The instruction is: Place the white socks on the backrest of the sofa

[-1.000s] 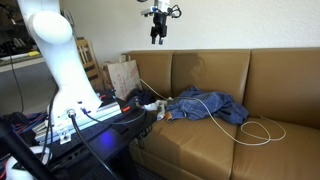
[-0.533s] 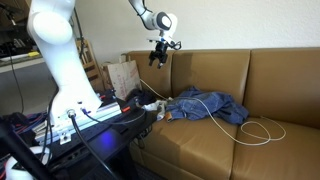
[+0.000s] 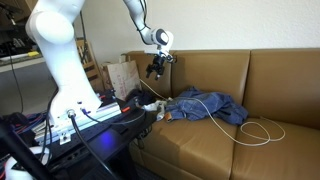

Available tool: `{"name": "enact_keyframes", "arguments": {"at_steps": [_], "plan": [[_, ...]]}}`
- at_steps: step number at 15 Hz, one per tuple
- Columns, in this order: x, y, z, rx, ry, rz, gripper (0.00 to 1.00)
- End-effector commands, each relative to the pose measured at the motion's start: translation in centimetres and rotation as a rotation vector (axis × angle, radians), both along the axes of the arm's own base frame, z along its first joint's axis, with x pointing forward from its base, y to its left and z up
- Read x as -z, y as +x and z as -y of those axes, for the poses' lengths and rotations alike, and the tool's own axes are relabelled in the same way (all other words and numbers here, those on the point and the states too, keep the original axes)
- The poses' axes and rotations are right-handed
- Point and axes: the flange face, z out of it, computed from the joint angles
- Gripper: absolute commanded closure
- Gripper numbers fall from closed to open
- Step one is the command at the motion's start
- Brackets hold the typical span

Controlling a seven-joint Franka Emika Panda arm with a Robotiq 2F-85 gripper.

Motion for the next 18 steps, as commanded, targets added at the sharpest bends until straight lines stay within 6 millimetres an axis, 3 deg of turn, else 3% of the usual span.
{"name": "enact_keyframes", "arguments": {"at_steps": [1, 8, 12, 14, 18], "plan": [[-0.1, 0.1, 0.2, 0.002, -0.001, 0.004, 0.00], [1.9, 0.8, -0.1, -0.066, 0.062, -0.232, 0.00], [2.8, 1.6, -0.9, -0.064, 0.010, -0.263, 0.00], [2.4, 2.1, -0.7, -0.021, -0.003, -0.175, 0.00], [1.2, 1.0, -0.6, 0.064, -0.035, 0.052, 0.00]]}}
